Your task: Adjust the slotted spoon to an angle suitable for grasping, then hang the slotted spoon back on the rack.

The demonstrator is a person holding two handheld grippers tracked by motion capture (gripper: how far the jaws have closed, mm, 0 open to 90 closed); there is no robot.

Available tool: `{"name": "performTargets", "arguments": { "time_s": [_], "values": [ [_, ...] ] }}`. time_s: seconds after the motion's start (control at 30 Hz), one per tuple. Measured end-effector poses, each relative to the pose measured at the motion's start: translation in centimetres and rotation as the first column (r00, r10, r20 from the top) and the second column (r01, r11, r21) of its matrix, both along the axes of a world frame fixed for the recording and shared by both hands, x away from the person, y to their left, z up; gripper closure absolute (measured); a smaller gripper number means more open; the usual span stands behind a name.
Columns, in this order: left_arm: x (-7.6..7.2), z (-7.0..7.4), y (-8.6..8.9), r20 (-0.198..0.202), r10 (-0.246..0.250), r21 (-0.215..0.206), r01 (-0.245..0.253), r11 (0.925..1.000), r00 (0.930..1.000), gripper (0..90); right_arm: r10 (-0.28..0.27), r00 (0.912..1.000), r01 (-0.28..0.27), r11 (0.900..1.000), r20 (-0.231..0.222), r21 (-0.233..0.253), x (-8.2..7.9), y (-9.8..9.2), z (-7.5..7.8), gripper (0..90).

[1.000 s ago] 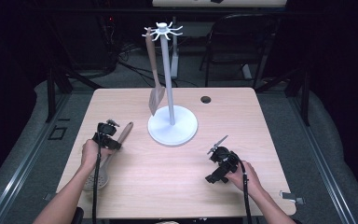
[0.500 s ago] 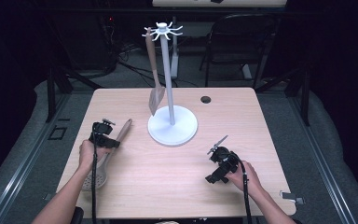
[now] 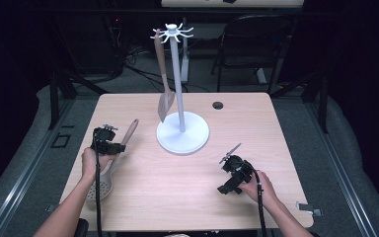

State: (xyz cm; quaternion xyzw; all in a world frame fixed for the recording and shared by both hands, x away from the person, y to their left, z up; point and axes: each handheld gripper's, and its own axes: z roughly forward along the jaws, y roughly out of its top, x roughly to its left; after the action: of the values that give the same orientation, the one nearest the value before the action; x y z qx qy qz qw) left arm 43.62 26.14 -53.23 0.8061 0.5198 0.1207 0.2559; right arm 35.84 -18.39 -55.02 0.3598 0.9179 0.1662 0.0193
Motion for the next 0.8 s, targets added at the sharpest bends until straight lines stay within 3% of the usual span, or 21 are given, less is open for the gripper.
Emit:
{"name": "performTargets", "arguments": {
  "time_s": [0.1,0.27,0.47,0.63,0.8],
  "values": [
    [-0.1,0.2,0.0,0.011,-0.001,-0.007,0.001,1.0,0.9999,74.9,-0.008,1.0,0.008,1.0,-0.002,0.016,0.0,0.1,-0.1,6.3],
    [-0.3,0.5,0.2,0.04,0.005,-0.019,-0.005,0.9998,0.9992,75.0,0.007,1.0,-0.007,1.0,-0.003,-0.017,0.0,0.1,0.1,6.3],
    [-0.7,1.1,0.5,0.105,0.033,-0.046,-0.028,0.9985,0.9939,75.0,0.009,0.9999,-0.009,1.0,-0.006,-0.011,0.1,0.1,0.1,6.3],
    [-0.9,1.7,0.4,0.139,0.029,-0.053,-0.022,0.9984,0.9898,75.1,-0.001,1.0,0.001,1.0,-0.005,0.008,-0.1,0.1,-0.1,6.3],
    [-1.0,2.2,0.0,0.162,0.02,-0.062,-0.011,0.998,0.9866,75.1,0.005,1.0,-0.005,1.0,0.001,-0.006,0.0,0.0,0.1,6.3]
  ]
}}
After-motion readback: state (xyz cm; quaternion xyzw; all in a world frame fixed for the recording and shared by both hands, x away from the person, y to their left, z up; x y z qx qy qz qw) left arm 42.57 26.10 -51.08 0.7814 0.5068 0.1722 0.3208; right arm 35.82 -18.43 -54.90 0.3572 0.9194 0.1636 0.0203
